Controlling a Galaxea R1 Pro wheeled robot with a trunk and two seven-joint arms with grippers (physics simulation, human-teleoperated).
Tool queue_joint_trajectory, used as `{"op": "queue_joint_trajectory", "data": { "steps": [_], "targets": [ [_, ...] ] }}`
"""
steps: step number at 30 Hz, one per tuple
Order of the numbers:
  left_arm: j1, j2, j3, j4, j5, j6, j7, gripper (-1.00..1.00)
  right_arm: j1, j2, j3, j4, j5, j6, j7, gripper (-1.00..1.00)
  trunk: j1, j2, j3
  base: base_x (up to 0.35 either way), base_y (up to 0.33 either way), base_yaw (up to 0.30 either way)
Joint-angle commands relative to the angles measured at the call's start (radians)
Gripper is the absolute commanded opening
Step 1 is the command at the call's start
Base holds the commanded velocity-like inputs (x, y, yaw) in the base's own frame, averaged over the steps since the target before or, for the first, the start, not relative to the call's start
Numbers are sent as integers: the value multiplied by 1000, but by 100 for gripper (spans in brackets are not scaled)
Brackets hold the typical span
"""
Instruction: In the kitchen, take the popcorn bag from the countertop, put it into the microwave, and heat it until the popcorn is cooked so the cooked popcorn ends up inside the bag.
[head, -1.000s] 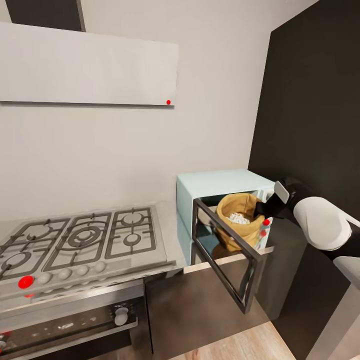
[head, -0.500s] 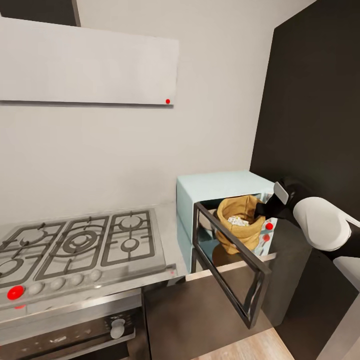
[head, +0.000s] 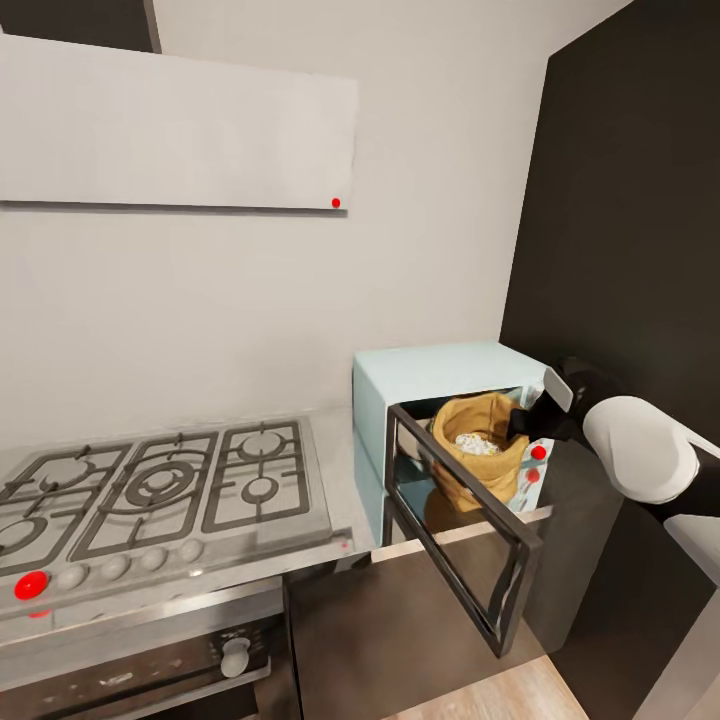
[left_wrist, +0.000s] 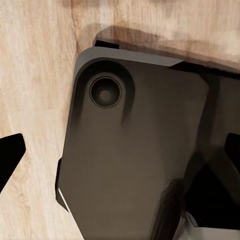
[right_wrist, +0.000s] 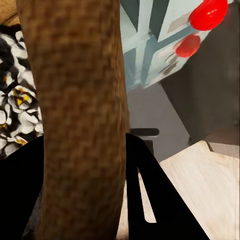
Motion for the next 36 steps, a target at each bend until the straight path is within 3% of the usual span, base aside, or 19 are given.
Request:
{"op": "queue_joint_trajectory", "data": {
  "steps": [1,7,27,33,36],
  "targets": [
    [0,0,3,0,5,-3,-1,100,0,-5,-5,5,8,-3,-1,-100,0,-1,-1,0,0,0],
    [0,0,3,0,5,-3,0,100,1,-20,-1,8,13,-8,-1,-100,0,-1,-1,0,0,0],
    [0,0,3,0,5,-3,1,100,1,-5,-6,9,1,14,5,-100,0,-1,-1,0,0,0],
    [0,0,3,-1,5,-3,1,100,1,-9,-13,-14,-92,14,6,-100,0,-1,-1,0,0,0],
    [0,0,3,-1,5,-3,1,100,1,-10,-14,-17,-99,14,5,-100,0,-1,-1,0,0,0]
  ]
}}
